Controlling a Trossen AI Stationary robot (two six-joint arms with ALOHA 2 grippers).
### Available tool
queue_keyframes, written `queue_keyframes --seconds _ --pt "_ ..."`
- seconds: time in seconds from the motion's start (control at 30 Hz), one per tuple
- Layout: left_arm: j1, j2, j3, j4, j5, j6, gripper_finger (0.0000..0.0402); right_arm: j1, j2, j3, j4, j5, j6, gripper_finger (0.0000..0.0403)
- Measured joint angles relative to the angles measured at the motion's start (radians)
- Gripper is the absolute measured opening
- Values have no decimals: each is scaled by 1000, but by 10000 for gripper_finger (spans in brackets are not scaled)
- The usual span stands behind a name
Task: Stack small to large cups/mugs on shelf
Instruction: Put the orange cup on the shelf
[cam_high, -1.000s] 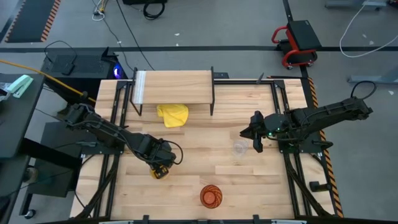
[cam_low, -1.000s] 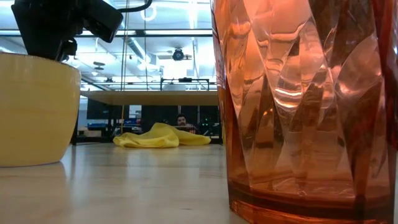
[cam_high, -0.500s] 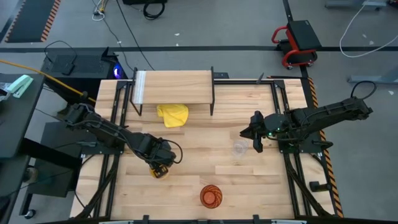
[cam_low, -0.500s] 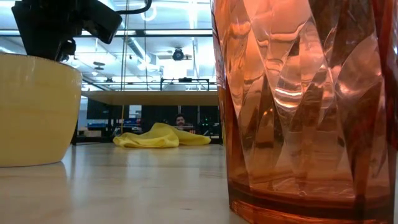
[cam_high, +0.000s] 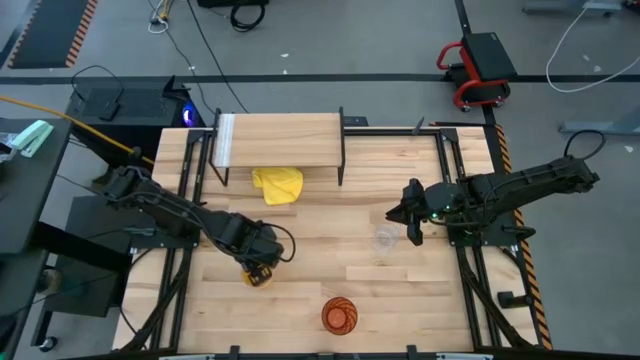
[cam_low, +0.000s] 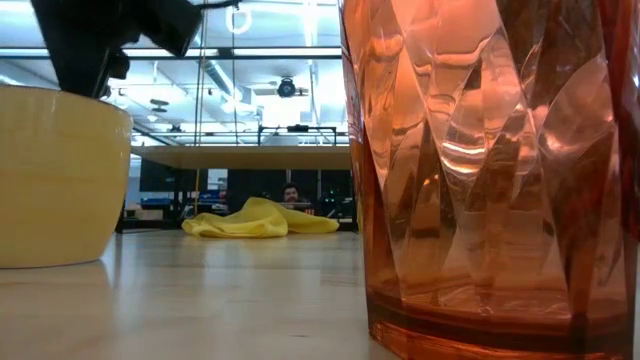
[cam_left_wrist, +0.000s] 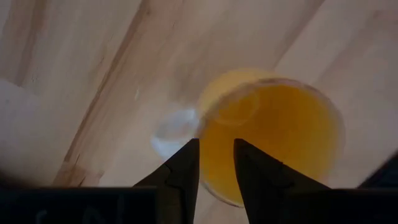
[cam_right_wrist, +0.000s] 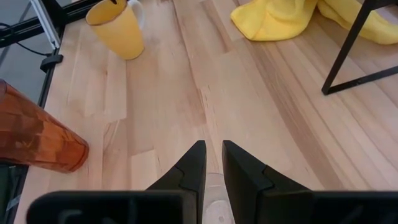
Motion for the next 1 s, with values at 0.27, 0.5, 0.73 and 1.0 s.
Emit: queue_keyframes --seconds 0.27,0.5,0.73,1.0 --pt "-2 0 118 -26 -56 75 108 0 0 0 -40 0 51 60" --pt "35 0 213 -64 -181 188 107 0 0 0 -61 0 93 60" --pt "136 0 264 -47 -245 305 107 0 0 0 -122 0 150 60" --pt "214 0 265 -52 -245 337 107 0 0 0 -166 29 179 60"
